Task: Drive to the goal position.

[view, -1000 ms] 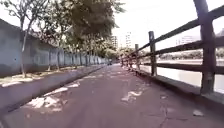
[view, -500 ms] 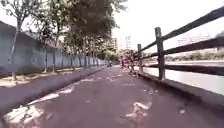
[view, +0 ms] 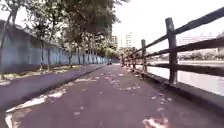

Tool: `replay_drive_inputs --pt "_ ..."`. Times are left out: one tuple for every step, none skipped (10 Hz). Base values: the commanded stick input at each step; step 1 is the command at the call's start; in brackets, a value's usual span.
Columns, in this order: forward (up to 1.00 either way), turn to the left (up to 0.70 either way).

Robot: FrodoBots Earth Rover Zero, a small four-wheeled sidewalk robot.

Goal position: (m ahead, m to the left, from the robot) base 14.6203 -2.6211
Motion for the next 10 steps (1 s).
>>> replay_drive_inputs --pt "1.00 0.01" --pt "1.00 0.01" --pt "1.00 0.01" --pt "1.00 0.01" --pt "1.00 0.01" --pt "1.00 0.01" --pt "1.00 0.01" --pt "1.00 0.01" --pt "1.00 0.01" --pt "1.00 0.01"
